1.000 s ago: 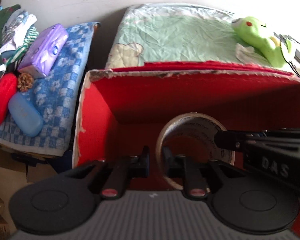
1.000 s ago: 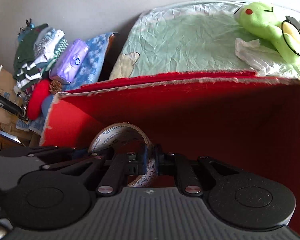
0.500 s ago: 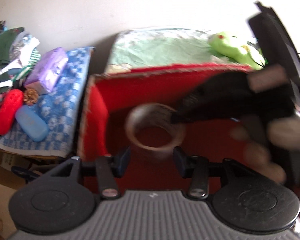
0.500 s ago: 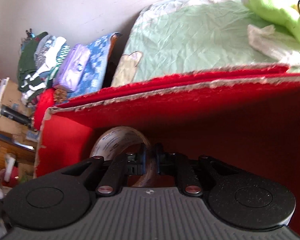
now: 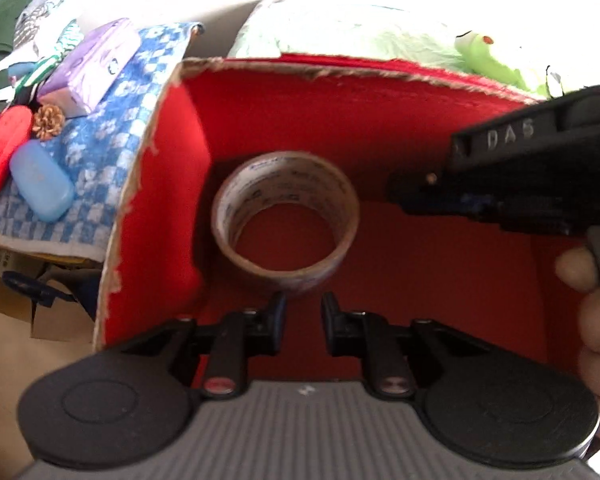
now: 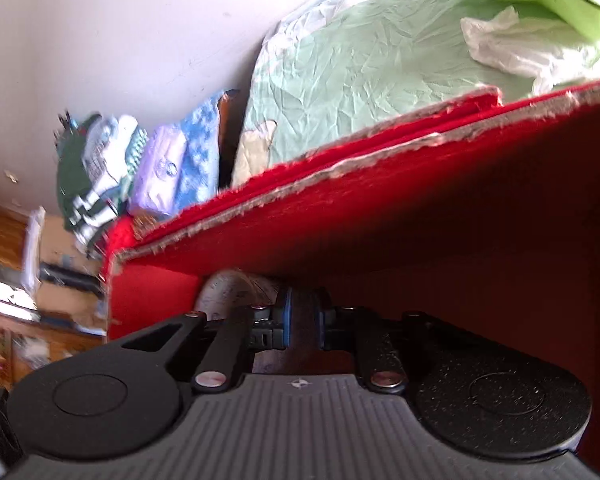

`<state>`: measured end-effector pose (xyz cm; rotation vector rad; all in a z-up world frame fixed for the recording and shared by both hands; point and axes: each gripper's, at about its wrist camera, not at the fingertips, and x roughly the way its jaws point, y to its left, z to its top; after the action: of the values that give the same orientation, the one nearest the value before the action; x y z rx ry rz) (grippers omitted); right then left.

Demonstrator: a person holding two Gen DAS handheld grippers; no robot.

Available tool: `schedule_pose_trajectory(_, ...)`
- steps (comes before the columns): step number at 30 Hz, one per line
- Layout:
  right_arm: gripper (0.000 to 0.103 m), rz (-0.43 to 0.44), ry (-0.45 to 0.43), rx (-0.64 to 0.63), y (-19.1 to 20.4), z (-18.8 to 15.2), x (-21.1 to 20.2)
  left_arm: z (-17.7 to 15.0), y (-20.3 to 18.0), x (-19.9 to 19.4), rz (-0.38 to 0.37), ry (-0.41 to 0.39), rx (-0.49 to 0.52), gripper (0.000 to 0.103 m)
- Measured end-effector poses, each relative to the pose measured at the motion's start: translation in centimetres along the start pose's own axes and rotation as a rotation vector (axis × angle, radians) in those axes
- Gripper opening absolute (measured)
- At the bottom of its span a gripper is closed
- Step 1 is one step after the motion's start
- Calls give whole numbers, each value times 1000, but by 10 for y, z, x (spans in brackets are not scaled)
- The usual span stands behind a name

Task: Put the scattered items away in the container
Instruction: 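Lower the tape roll into the red box and open the left tool, then withdraw the left tool and move the right tool to the pine cone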

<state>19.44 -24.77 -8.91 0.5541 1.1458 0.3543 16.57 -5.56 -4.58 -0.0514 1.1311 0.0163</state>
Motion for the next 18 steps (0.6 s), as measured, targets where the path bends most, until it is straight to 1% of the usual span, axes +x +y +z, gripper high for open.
schedule_pose_trajectory(1,15,-36,46,-56,7,-2,8,0,-1,0,8,-5,2,19)
schedule_pose_trajectory(2,15,-48,96,-103,13,-4,18,0,-2,0,13,-4,2,19)
schedule_pose_trajectory(3,12,-21,128,-121,16,-6,25,0,-3,0,16,-5,2,19)
schedule_pose_trajectory(4,12,24,158,-134,19,-7,30,-1,-3,-1,19,-15,1,19)
schedule_pose_trajectory(5,4,68,172,-146,21,-7,32,-2,-5,-2,26,-30,4,19)
schedule_pose_trajectory(8,4,105,187,-119,16,-5,35,-3,-12,-2,55,-48,35,20)
schedule_pose_trajectory(10,9,106,222,-79,11,-4,41,-4,-17,-2,67,-49,62,20)
schedule_pose_trajectory(11,14,97,232,-67,10,-4,43,-4,-18,-1,66,-48,74,22)
schedule_pose_trajectory(13,15,100,228,-65,10,-5,42,-6,-17,-2,60,-42,88,28)
schedule_pose_trajectory(16,19,102,224,-77,10,-7,37,-9,-15,-4,39,-40,96,29)
schedule_pose_trajectory(18,21,93,224,-90,10,-8,35,-14,-17,-5,44,-29,95,32)
